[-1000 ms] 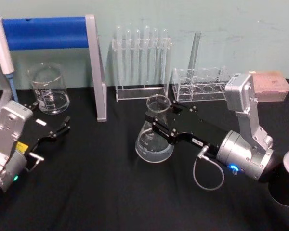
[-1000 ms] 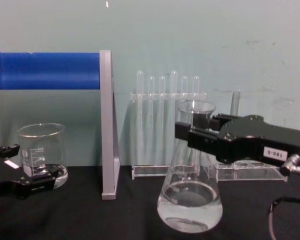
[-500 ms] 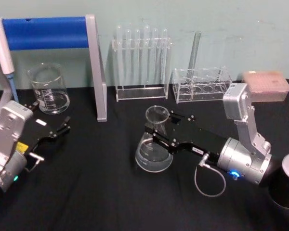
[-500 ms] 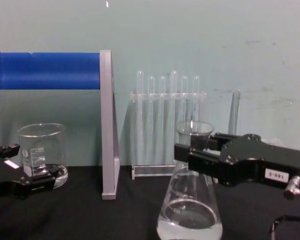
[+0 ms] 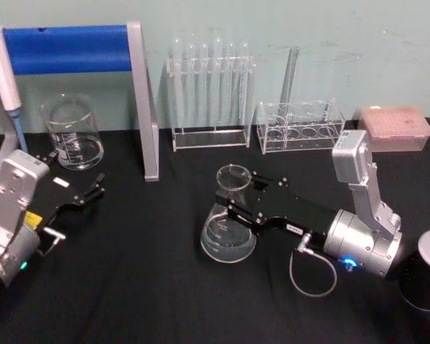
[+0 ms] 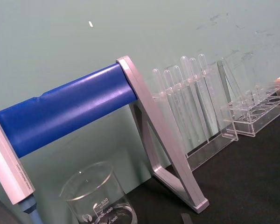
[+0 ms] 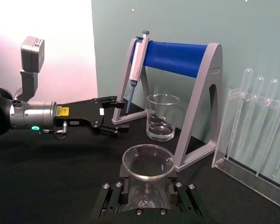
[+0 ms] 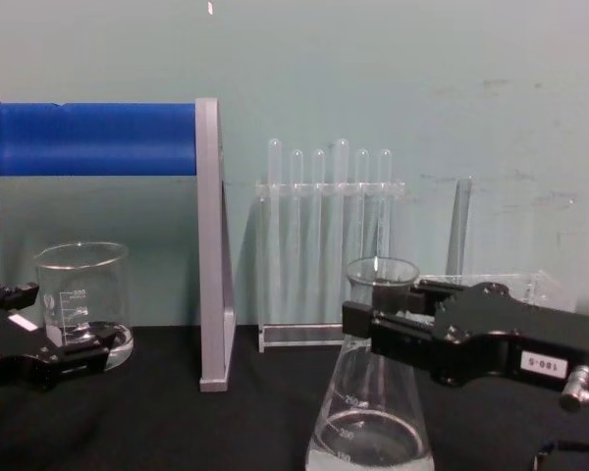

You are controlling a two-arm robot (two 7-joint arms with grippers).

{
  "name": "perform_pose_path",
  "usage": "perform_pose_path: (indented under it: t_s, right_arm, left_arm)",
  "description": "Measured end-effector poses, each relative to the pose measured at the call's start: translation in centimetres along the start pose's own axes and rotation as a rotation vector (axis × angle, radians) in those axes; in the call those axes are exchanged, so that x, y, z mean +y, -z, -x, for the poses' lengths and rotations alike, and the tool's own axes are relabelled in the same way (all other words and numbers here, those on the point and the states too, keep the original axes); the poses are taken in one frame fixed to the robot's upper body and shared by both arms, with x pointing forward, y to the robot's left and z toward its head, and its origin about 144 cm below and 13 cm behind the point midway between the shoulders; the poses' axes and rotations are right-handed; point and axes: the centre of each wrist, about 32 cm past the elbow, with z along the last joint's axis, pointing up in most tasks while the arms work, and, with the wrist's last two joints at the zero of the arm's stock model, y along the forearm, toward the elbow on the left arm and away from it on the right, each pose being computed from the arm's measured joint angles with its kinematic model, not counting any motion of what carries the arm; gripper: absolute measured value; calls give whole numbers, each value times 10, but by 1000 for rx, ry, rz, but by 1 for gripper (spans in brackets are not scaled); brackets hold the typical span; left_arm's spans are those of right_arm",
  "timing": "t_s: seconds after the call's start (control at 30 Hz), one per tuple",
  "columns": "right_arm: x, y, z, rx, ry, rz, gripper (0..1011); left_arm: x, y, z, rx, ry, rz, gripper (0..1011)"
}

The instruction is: Grasp the erlenmeyer flask with one hand, shake it three times, then place it back.

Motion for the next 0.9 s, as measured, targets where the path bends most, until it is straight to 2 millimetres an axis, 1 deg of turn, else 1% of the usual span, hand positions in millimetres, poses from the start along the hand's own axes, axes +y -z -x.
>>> perform_pose_path:
  t_s: [0.9]
  right_arm:
    - [2, 17, -5, 8, -59, 20, 456]
  left_arm:
    - [0, 0, 0, 0, 0, 0, 1001]
